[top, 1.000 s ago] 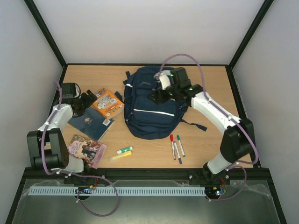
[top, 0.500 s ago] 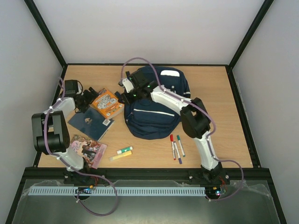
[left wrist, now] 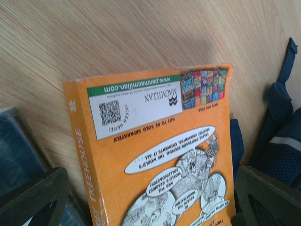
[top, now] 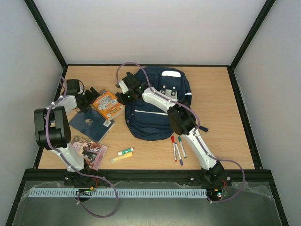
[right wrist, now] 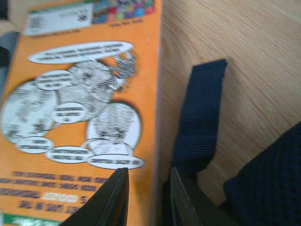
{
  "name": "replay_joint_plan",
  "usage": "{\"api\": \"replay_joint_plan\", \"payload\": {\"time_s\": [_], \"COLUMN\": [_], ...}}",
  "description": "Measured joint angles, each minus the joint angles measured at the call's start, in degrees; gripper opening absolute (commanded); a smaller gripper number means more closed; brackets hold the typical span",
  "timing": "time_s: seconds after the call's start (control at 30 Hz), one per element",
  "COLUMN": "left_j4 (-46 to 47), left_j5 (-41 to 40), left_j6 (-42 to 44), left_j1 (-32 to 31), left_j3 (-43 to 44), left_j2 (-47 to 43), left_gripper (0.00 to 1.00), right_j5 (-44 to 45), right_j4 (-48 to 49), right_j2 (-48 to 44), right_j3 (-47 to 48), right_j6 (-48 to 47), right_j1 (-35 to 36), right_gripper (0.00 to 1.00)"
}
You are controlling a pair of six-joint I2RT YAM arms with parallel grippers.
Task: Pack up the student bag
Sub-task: Pick up the book from the center of the board.
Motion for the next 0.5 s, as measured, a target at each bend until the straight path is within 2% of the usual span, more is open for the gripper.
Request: {"api": "replay_joint_plan", "payload": {"time_s": [0.2, 0.5], "left_j4": [-1.25, -3.58], "left_j5": [-1.53, -3.23], "left_j6": [-0.9, -2.32], "left_j1": [0.0, -0.24], "left_j3": [3.32, 6.97], "left_j2": [3.15, 7.06], "left_gripper": [1.0, 0.99], "right_j5": [4.28, 4.5], "right_j4": [0.02, 0.0], "right_j2": [2.4, 2.89], "right_j3": [0.33, 0.83], "right_j6": [0.98, 1.29], "right_j1": [0.13, 0.52], "right_gripper": [0.23, 0.23]}}
